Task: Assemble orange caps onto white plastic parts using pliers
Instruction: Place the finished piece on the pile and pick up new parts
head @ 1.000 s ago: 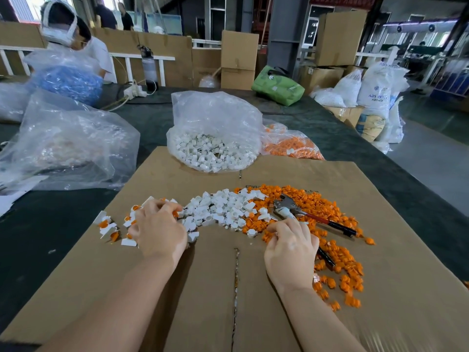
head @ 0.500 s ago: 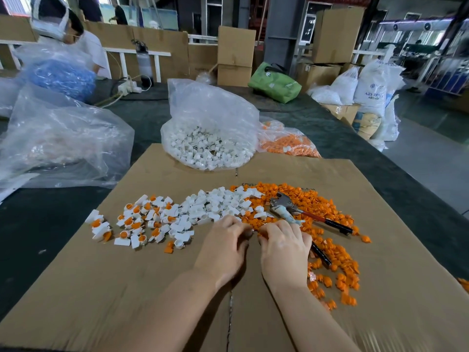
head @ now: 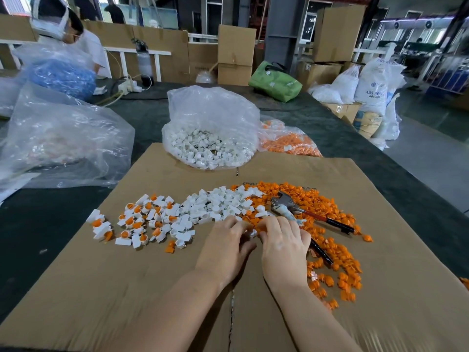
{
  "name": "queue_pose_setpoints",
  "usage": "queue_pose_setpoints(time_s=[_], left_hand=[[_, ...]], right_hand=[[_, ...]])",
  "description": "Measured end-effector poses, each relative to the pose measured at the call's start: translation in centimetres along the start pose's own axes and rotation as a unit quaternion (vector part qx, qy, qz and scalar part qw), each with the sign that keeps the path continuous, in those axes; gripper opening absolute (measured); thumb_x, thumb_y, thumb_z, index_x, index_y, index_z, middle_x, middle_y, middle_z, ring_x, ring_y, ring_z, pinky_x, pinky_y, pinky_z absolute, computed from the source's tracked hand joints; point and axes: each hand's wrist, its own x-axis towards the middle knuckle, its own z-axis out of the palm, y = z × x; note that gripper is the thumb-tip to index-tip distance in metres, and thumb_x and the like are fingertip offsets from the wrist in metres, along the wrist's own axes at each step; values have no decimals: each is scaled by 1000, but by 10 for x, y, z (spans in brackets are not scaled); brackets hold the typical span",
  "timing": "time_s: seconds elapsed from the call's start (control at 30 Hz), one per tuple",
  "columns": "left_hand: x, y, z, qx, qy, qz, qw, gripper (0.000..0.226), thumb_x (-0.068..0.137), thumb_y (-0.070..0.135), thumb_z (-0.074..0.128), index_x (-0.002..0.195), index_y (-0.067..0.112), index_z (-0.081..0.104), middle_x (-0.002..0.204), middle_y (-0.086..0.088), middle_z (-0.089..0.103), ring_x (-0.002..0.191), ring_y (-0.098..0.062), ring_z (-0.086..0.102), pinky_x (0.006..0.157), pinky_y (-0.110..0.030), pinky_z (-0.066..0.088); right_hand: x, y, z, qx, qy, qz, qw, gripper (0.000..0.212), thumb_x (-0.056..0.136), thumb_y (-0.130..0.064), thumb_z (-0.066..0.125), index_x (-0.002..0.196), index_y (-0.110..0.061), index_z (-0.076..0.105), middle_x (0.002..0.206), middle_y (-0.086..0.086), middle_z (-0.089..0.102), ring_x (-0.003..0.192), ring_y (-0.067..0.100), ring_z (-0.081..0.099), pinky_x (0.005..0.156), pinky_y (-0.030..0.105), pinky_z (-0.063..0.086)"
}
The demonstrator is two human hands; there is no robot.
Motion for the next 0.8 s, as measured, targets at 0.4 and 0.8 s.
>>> queue_pose_setpoints(time_s=[0.4, 0.8], left_hand=[[-3, 0, -6, -43, 33, 6, 999, 28, 93, 25, 56, 120, 21, 62, 93, 10, 43, 83, -1, 48, 74, -6, 31], [-4, -6, -12, -141, 71, -97, 983, 21, 86, 24, 67, 107, 27, 67, 79, 19, 53, 74, 7, 50, 69, 1, 35]], right_hand=[[0, 3, -1, 73, 27, -22, 997, 14, 78, 1, 72, 86, -10, 69, 79, 4, 66, 74, 27, 60, 68, 39, 46], [1, 0, -5, 122, 10, -78, 989, 23, 79, 8, 68, 95, -8, 67, 83, 3, 67, 77, 22, 59, 69, 32, 50]])
